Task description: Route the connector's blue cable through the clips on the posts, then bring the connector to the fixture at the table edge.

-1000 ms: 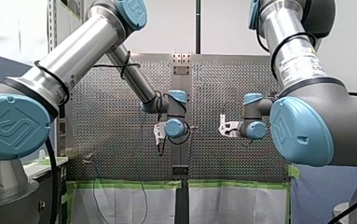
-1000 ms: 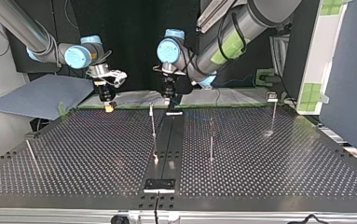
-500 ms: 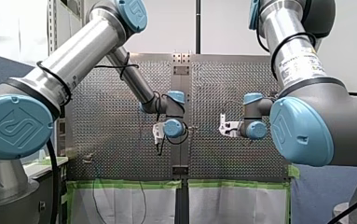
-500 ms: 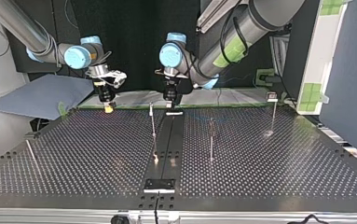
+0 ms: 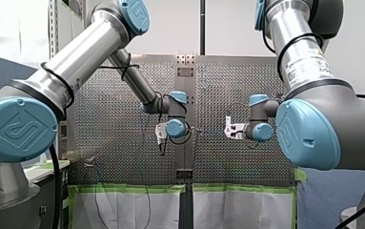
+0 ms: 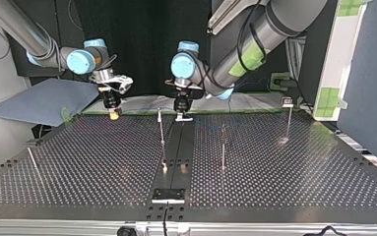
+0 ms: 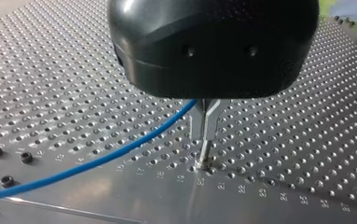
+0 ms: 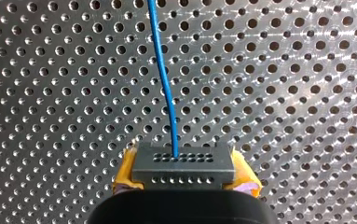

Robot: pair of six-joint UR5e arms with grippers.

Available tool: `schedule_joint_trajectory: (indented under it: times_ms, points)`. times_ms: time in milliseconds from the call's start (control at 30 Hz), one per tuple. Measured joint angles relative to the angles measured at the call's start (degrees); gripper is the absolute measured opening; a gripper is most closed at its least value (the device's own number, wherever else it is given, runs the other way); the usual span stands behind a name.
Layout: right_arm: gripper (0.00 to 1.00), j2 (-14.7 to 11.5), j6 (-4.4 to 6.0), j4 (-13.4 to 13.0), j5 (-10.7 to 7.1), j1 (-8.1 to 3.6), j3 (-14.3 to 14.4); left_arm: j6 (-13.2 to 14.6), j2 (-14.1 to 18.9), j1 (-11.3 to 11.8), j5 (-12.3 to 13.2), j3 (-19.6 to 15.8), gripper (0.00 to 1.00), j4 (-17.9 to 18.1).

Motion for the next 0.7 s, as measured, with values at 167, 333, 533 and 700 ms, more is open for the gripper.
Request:
schedule_joint_trajectory:
  times_ms: [167, 333, 533, 700]
  points:
    - [0.00, 0.00, -0.10, 0.33, 0.02, -0.11, -0.21, -0.02, -0.01, 0.18, 0.26, -0.05, 0.00, -0.27]
    - [0.00, 0.00, -0.42, 0.69, 0.09, -0.20, -0.39, -0.01, -0.03, -0.10, 0.14, -0.35, 0.00, -0.31]
    - [0.00, 0.00, -0.47, 0.82, 0.15, -0.24, -0.41, -0.02, -0.03, -0.27, 0.15, -0.45, 0.00, -0.28]
    - [0.00, 0.00, -0.48, 0.87, 0.26, -0.25, -0.41, -0.03, -0.04, -0.56, 0.47, -0.94, 0.00, -0.19]
